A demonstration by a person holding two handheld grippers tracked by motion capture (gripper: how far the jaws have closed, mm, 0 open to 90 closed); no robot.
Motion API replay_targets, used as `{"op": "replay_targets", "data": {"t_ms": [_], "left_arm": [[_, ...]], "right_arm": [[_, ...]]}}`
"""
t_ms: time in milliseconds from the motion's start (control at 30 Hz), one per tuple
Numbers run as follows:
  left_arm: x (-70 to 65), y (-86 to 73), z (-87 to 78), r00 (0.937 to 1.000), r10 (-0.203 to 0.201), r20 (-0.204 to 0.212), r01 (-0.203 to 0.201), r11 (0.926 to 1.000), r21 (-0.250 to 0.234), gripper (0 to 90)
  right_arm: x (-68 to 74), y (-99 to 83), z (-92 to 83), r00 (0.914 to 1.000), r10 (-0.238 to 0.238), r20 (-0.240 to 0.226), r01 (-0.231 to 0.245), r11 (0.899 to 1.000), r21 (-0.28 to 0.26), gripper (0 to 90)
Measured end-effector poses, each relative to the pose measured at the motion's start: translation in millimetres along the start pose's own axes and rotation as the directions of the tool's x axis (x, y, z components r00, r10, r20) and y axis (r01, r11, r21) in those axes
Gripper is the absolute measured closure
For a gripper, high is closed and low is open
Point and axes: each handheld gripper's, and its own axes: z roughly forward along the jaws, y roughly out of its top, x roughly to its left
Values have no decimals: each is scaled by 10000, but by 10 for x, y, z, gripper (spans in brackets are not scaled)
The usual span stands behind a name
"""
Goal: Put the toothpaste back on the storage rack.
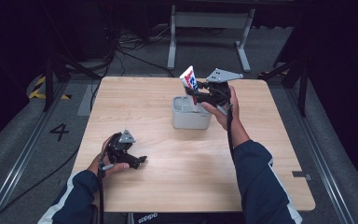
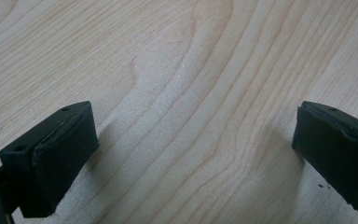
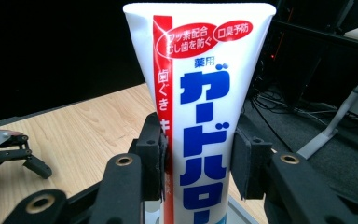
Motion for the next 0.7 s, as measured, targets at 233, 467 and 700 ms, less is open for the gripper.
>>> {"op": "replay_targets", "data": {"t_ms": [233,467,700], "left_arm": [[2,0,1,10000,16,0,-16,10000,-12,5],[1,0,0,10000,14,-4,-14,10000,-5,5],[3,0,2,10000,29,-5,-29,10000,-16,5]], "right_arm": [[-52,-55,32,9999,109,122,-110,9999,75,616],[-119,-120,61,9990,252,357,-256,9996,91,616],[-140,-186,118,9990,356,287,-364,9989,282,615]]}}
